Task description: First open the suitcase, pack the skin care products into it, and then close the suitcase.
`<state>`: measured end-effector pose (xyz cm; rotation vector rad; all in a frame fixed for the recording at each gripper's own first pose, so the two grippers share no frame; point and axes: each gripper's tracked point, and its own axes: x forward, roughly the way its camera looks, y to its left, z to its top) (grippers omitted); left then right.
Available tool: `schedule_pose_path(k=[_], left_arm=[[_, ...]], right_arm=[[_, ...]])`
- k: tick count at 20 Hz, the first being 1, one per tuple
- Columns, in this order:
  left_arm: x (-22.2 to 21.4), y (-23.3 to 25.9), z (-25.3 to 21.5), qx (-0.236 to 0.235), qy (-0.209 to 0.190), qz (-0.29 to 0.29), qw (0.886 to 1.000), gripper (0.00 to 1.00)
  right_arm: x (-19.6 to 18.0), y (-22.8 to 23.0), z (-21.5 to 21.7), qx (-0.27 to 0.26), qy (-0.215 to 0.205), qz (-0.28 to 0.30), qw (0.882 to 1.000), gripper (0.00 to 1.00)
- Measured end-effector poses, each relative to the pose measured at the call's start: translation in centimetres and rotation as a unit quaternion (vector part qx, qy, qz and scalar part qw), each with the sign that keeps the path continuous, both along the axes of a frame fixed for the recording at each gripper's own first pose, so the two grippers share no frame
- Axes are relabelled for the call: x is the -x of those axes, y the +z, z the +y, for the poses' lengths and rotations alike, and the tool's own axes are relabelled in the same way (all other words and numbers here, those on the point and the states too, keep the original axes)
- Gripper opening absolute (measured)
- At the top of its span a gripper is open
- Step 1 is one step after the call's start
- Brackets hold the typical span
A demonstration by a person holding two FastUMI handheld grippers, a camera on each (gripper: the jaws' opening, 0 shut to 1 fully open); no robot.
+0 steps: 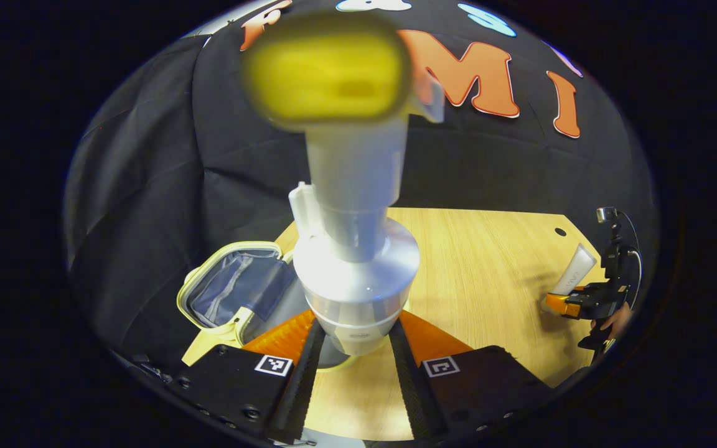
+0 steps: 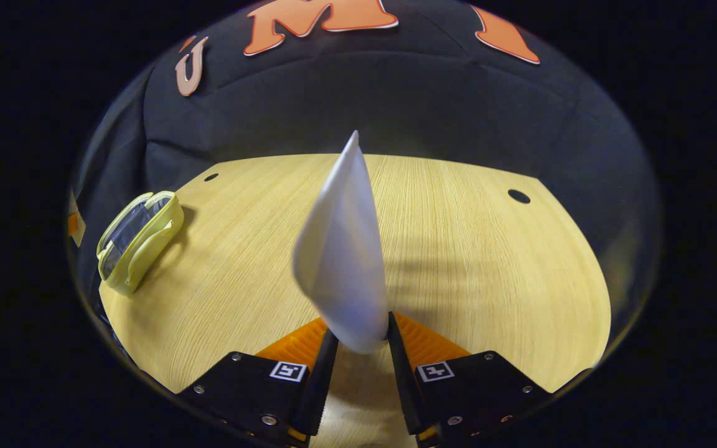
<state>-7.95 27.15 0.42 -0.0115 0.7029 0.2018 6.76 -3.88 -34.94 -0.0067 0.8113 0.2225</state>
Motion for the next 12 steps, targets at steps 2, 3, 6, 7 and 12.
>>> schedule_pose_path(k=[2,3,6,7,12], left_arm=[[0.0,0.5,1.5,-0.001,0.006,-0.009,1.0,0.62],[0.0,0.7,2.2,0.001,0.006,-0.014,1.0,0.62],[0.0,1.2,4.7,0.002,-0.002,-0.024,1.0,0.61],[-0.1,1.3,5.4,0.005,-0.009,-0.026,1.0,0.62],[-0.9,0.6,9.6,0.019,-0.042,-0.021,0.999,0.61]], right_arm=[[0.1,1.5,0.5,0.001,0.008,-0.007,1.0,0.51],[0.2,2.4,0.8,0.0,0.009,-0.012,1.0,0.51],[0.2,5.8,2.6,-0.008,0.004,-0.037,0.999,0.5],[0.2,7.0,3.3,-0.011,-0.001,-0.045,0.999,0.51],[1.0,10.7,7.3,-0.019,-0.027,-0.066,0.997,0.5]])
